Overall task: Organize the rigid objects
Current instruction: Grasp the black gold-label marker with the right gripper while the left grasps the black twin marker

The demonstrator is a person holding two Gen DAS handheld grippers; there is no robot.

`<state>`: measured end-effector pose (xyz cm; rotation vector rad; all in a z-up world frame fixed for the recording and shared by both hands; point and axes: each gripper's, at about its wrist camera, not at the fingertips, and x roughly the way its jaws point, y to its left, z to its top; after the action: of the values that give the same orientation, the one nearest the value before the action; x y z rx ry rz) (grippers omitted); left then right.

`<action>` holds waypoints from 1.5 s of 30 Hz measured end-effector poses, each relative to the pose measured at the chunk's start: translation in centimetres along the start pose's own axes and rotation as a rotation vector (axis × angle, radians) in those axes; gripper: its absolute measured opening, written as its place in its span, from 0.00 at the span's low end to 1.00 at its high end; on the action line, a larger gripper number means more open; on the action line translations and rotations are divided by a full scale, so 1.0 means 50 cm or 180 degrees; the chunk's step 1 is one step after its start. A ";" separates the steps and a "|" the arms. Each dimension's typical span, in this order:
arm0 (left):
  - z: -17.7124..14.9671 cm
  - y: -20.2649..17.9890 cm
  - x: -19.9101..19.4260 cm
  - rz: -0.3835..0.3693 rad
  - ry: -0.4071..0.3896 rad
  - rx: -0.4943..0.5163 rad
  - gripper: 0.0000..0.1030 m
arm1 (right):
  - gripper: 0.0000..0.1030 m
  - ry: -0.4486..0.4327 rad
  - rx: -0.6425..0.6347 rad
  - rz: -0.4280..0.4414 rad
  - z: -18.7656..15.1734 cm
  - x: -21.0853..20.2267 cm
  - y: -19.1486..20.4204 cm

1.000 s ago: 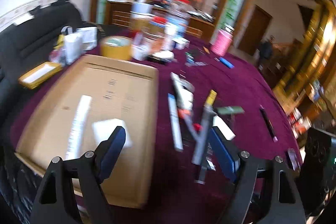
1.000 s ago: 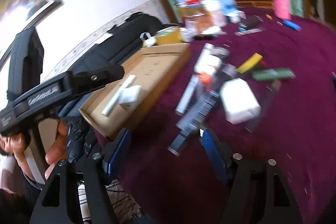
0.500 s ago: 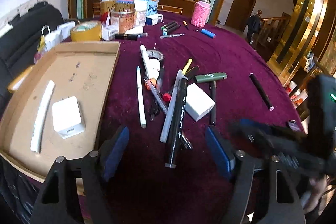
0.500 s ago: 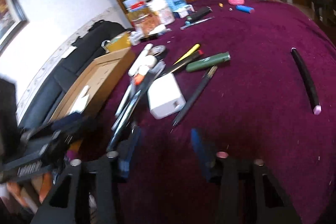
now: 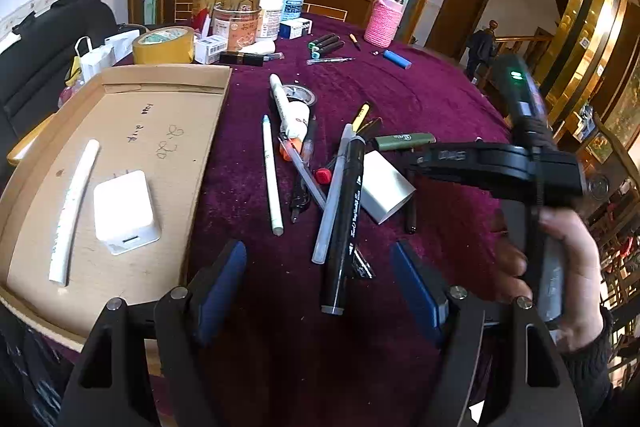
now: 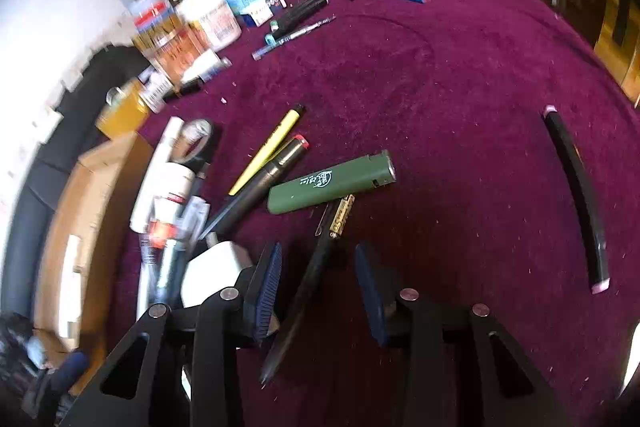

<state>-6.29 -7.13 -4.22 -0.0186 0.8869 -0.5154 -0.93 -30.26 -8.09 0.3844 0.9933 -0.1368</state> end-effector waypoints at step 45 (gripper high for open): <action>0.033 -0.037 0.013 -0.0276 0.0216 -0.0042 0.13 | 0.09 -0.0422 -0.0216 0.0374 -0.193 -0.138 -0.024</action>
<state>-5.47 -9.35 -3.23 -0.0521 0.9590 -0.5939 -12.64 -28.13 -7.32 0.3658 0.8402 -0.0220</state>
